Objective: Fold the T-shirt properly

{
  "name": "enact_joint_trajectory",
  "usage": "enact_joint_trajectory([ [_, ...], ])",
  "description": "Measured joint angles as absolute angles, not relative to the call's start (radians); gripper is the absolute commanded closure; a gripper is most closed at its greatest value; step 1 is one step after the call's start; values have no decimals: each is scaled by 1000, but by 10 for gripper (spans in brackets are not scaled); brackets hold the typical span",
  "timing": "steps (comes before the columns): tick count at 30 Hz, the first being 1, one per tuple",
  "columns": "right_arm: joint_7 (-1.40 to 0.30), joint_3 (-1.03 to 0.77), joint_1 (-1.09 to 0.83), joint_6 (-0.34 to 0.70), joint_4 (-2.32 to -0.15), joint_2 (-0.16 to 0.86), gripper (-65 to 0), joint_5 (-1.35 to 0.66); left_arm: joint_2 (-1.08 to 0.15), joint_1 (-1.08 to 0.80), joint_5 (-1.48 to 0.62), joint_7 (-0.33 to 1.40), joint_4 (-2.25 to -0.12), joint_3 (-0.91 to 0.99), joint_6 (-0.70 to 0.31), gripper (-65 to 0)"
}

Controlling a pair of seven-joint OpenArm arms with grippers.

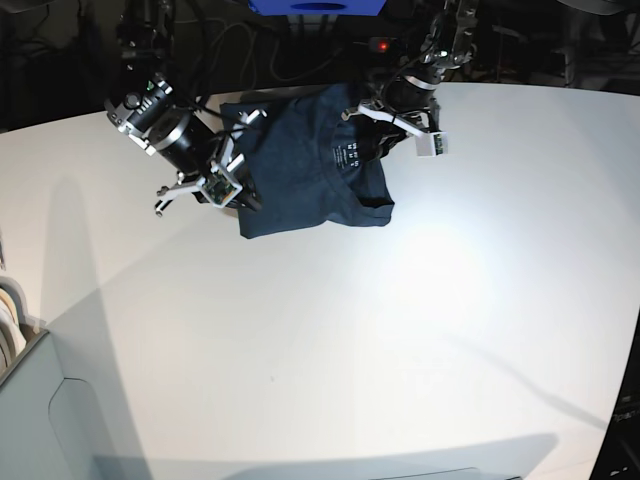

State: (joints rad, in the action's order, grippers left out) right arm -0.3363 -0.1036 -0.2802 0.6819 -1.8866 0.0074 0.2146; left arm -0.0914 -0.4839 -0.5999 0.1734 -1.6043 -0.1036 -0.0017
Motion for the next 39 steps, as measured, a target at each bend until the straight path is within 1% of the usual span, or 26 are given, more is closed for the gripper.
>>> enact_joint_trajectory([
  [1, -337, -102, -265, 683, -1868, 6, -12, 215, -91, -484, -600, 168, -1597, -102, -9, 0],
  [3, -332, -103, -239, 682, -1825, 6, -1, 215, -94, -484, -607, 162, -1588, -103, -13, 0],
  [10, -328, -106, -139, 683, -1591, 9, -2, 220, -93, -476, -612, 133, -1552, -101, -31, 0],
  [14, -270, -106, -101, 682, -1496, 9, -2, 215, -94, -476, -611, 133, -1552, -101, -32, 0],
  [17, -263, -106, -113, 683, -1526, 9, -2, 223, -94, -476, -610, 133, -1552, -101, -32, 0],
  [23, -234, -117, -256, 682, -1797, 25, -2, 206, -94, -473, -606, 134, -1551, -101, -32, 0],
  [26, -261, -119, -311, 683, -1797, 27, -2, 225, -94, -473, -608, 134, -1551, -101, -32, 0],
  [31, -233, -120, -321, 683, -1685, 29, -2, 212, -94, -460, -606, 146, -1551, -101, -32, 0],
  [35, -132, -123, -332, 682, -1598, 33, -2, 208, -127, -445, -614, 157, -1549, -110, -36, 0],
  [37, -112, -145, -352, 683, -1617, 32, -2, 217, -133, -432, -614, 165, -1545, -110, -38, 0],
  [39, -99, -208, -389, 683, -1704, 21, -2, 219, -143, -413, -606, 174, -1544, -112, -38, 0],
])
